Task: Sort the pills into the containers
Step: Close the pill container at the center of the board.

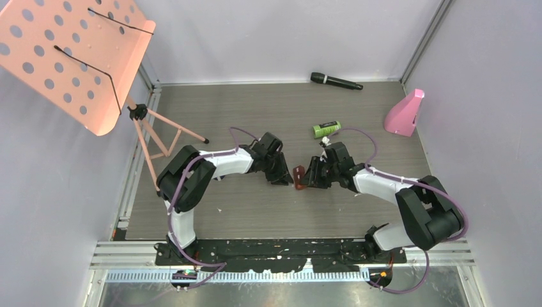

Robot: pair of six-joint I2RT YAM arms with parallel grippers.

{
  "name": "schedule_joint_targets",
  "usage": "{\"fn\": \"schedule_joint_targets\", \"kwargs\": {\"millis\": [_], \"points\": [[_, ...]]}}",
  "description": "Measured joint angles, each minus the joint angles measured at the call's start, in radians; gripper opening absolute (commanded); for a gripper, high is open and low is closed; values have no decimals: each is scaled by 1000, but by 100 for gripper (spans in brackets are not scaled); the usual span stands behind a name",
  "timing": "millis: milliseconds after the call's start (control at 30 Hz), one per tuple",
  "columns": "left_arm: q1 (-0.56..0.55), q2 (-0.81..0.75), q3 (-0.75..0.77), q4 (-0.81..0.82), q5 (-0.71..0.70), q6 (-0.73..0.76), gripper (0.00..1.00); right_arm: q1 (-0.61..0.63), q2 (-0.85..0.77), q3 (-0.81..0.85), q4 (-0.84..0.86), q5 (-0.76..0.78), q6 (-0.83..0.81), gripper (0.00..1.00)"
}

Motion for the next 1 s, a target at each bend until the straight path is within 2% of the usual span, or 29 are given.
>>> {"fn": "schedule_joint_targets", "kwargs": {"millis": [267, 567, 833, 900, 1000], "points": [[0, -92, -85, -3, -82, 59, 34, -41, 41, -85, 216, -112, 39, 32], [3, -151, -221, 189, -58, 75, 34, -69, 198, -159, 562, -286, 142, 26], [9, -170, -298, 330, -51, 64, 32, -88, 272, -186, 717, -342, 196, 25], [9, -170, -301, 346, -47, 58, 26, -90, 283, -188, 739, -348, 204, 24], [8, -164, -302, 378, -36, 44, 24, -90, 298, -190, 765, -354, 217, 23]]}}
